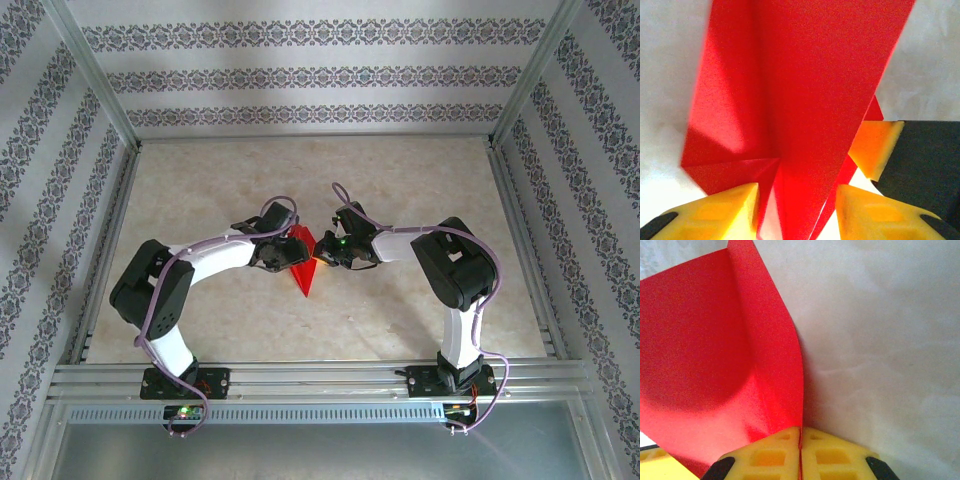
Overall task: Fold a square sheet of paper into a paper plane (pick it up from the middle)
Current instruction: Turn over a paper plane at the center of the table.
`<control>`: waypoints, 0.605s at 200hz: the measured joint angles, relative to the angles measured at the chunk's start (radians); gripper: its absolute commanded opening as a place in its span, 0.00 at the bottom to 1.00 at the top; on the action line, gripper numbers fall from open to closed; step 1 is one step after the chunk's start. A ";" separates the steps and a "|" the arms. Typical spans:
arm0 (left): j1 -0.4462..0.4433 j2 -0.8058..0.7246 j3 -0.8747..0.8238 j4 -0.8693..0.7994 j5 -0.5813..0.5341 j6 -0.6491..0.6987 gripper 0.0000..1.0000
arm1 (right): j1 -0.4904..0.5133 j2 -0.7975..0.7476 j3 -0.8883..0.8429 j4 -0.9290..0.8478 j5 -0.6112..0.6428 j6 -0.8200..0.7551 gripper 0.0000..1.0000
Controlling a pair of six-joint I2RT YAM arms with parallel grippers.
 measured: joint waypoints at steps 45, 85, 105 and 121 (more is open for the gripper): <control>-0.026 0.006 0.000 0.005 0.057 0.008 0.47 | 0.000 0.000 0.000 0.000 0.000 0.003 0.09; -0.048 0.009 0.000 0.004 0.064 0.022 0.47 | 0.000 0.000 0.000 0.003 -0.001 0.019 0.10; -0.052 0.026 0.007 -0.002 0.055 0.031 0.47 | 0.000 0.000 0.000 0.004 -0.007 0.023 0.10; -0.055 0.041 0.020 -0.013 0.043 0.045 0.45 | -0.001 0.000 0.000 0.003 -0.007 0.026 0.11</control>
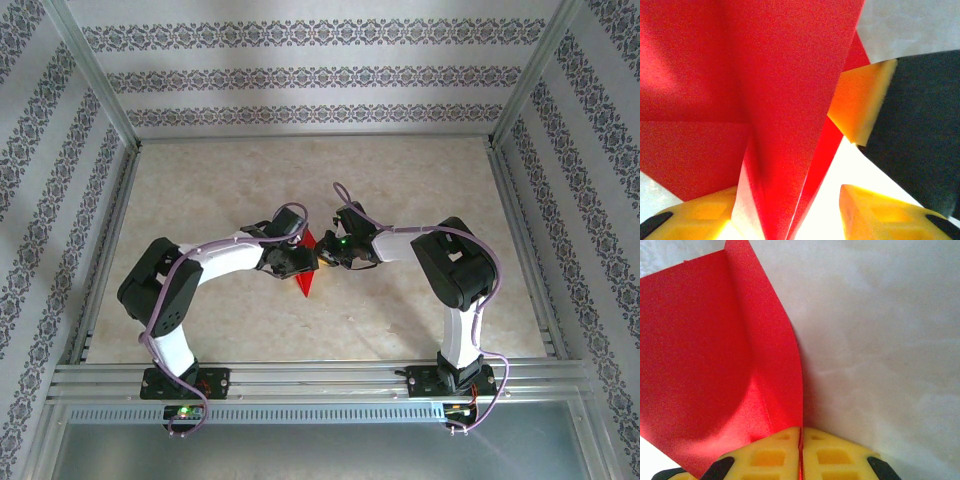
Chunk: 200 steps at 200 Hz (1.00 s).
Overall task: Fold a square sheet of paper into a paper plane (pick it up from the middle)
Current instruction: Turn over a paper plane at the center of the table.
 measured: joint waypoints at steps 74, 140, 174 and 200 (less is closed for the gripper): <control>-0.020 0.029 0.026 -0.040 -0.053 0.042 0.41 | -0.002 0.000 0.000 0.031 -0.026 0.025 0.13; -0.022 0.029 0.026 -0.061 -0.112 0.053 0.32 | -0.002 0.000 0.000 0.031 -0.027 0.026 0.14; -0.022 0.029 0.026 -0.068 -0.144 0.045 0.29 | -0.002 0.000 0.000 0.030 -0.027 0.026 0.13; -0.022 0.022 0.026 -0.083 -0.180 0.032 0.28 | -0.002 0.000 0.000 0.023 -0.026 0.025 0.13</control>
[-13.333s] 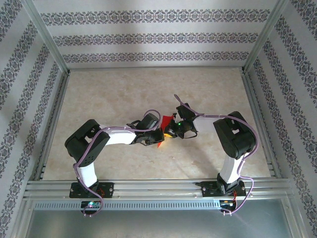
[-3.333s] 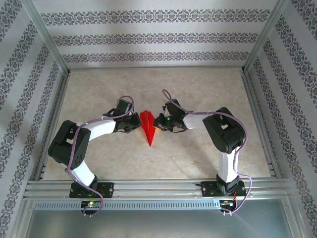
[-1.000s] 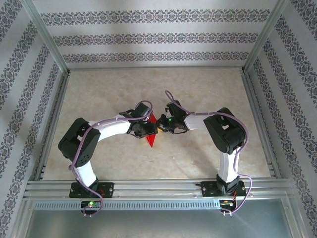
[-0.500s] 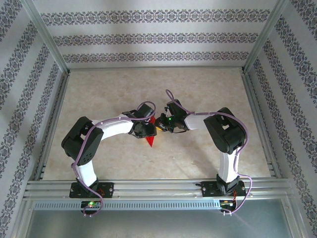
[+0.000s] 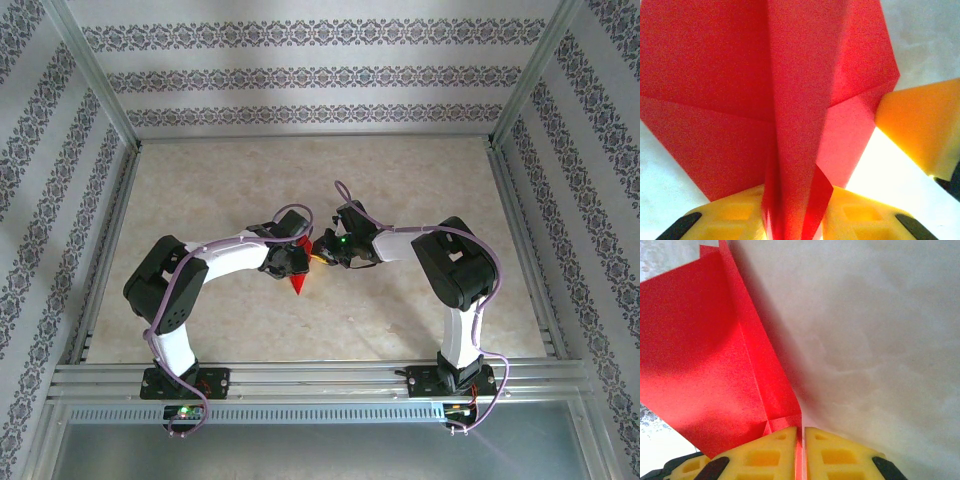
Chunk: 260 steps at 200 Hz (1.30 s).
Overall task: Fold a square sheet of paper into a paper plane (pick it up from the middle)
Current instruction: Turn over a paper plane at the center of the table, then move the paper plane to the top-center of the table.
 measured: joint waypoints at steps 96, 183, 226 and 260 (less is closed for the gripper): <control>0.000 -0.007 0.035 -0.064 -0.058 -0.004 0.12 | 0.000 -0.021 0.000 -0.019 0.007 -0.014 0.28; 0.000 0.008 0.122 -0.151 -0.101 0.058 0.07 | -0.098 -0.225 -0.022 -0.140 0.151 -0.144 0.52; 0.000 0.080 0.177 -0.185 -0.116 0.085 0.11 | -0.135 -0.294 -0.056 -0.254 0.288 -0.212 0.60; 0.000 0.122 0.190 -0.209 -0.115 0.092 0.11 | -0.151 -0.328 -0.079 -0.301 0.352 -0.231 0.60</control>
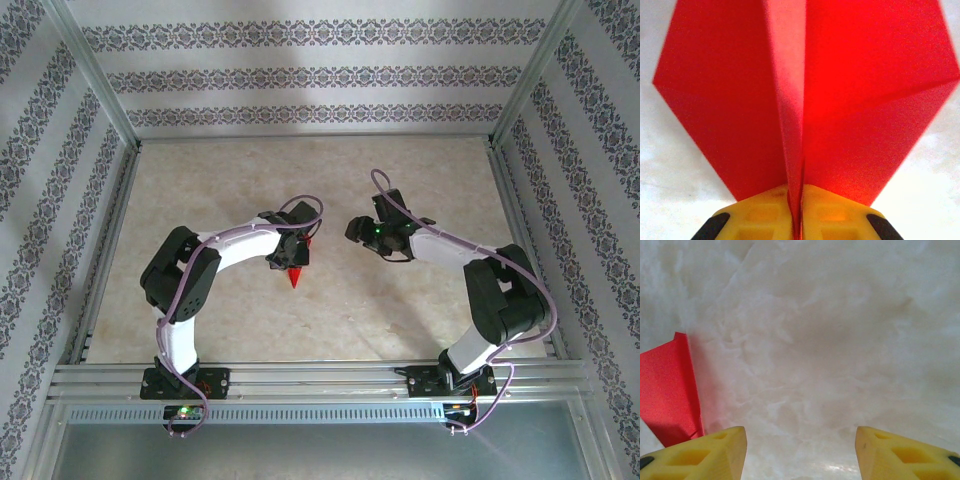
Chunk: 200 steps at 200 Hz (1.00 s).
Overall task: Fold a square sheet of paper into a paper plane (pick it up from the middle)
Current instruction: Move the paper plane to the top-center of the table.
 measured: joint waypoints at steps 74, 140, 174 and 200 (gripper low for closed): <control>0.000 0.007 0.019 -0.018 -0.007 0.007 0.01 | -0.012 -0.006 -0.013 -0.016 0.020 -0.006 0.61; 0.028 0.008 0.173 -0.065 -0.072 0.068 0.01 | -0.033 -0.116 -0.047 -0.034 0.094 -0.087 0.94; 0.098 0.077 0.369 -0.076 -0.078 0.122 0.01 | -0.065 -0.182 -0.052 -0.035 0.146 -0.158 0.98; 0.137 0.202 0.543 -0.110 -0.083 0.156 0.02 | -0.069 -0.204 -0.057 -0.037 0.166 -0.190 0.98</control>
